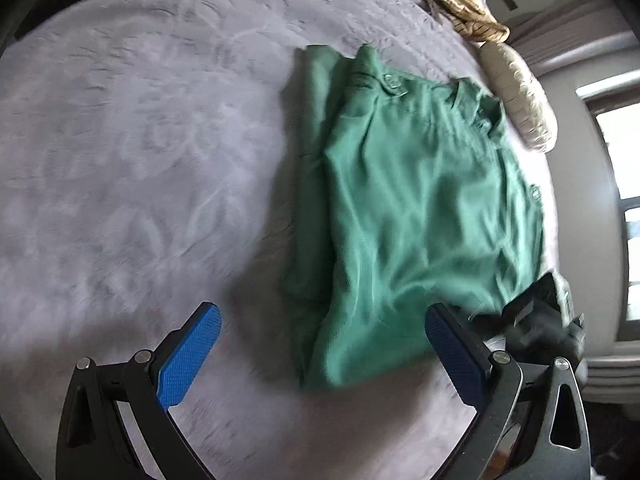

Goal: Fold large clothes

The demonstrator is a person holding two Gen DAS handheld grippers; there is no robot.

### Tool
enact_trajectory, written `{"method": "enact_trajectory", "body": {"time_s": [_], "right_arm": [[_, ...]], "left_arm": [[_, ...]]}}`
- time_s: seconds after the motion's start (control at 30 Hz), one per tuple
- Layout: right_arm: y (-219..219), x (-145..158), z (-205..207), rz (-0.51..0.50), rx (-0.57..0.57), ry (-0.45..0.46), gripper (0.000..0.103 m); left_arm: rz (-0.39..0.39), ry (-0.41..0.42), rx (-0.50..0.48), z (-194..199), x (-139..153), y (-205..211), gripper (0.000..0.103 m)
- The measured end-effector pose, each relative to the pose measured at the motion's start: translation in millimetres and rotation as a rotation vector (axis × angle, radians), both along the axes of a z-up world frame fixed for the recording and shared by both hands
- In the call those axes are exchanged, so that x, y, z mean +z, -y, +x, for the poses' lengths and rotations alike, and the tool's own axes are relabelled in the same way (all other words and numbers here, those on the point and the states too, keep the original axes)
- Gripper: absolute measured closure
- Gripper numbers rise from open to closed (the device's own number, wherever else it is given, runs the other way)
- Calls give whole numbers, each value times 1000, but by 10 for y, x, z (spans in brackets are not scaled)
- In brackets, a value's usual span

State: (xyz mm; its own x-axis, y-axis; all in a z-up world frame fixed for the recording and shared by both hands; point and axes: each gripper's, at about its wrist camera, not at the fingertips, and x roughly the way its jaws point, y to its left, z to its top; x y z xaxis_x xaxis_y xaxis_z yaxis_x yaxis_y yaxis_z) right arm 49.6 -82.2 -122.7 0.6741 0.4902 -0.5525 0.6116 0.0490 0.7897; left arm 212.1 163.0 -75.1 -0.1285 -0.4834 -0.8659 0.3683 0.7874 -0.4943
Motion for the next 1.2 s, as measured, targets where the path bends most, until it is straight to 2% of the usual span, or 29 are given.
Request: {"method": "enact_trajectory", "body": {"time_s": [0.17,0.33,0.37,0.43,0.47,0.5,0.57,0.63,0.7,0.73,0.83,0.9,0.93,1.0,1.03,1.13,1.2], "right_arm": [[28,337,-38,-59,28,100,96],[46,487,-38,-86,71,126,96],[36,485,-42,-85,79,123,96],[10,450,-63,-82,97,96,96],[-7,432,-48,-87,117,57,95],[-44,391,-73,-92,161,4,92],[-89,393,-146,-89,261,-31,91],[-79,515,-243,-139,361,-47,91],[49,742,-364,-272,416,-67,91],[202,894,-428,-381,409,-90,91],[667,1087,-468,-538,312,-118,91],[855,1048,-361,-594,289,-133,92],[942,917,-275,-619,308,-158,92],[978,623,-153,-585,354,-217,96],[974,454,-123,-560,359,-217,96],[994,442,-199,-550,339,-158,96],[1059,432,-320,-496,319,-106,96]], "left_arm": [[-110,-113,-37,194,-182,315,1],[-130,-181,-79,291,-396,693,2],[-139,-189,-79,295,-414,736,8],[-130,-193,-103,276,-446,848,74],[-130,-200,-110,260,-456,891,83],[-118,-184,-112,244,-438,934,85],[-80,-118,-136,194,-363,1010,88],[-67,-67,-150,156,-260,1051,88],[-63,-13,-162,122,-122,1082,88],[-61,12,-166,105,-50,1093,88],[-73,74,-163,71,180,1136,88],[-78,101,-156,49,316,1191,88],[-80,113,-154,34,377,1239,88],[-91,137,-160,-19,522,1288,90],[-98,141,-164,-56,582,1337,90],[-105,197,-198,-233,838,1604,90],[-120,245,-241,-385,1040,1865,90]]}}
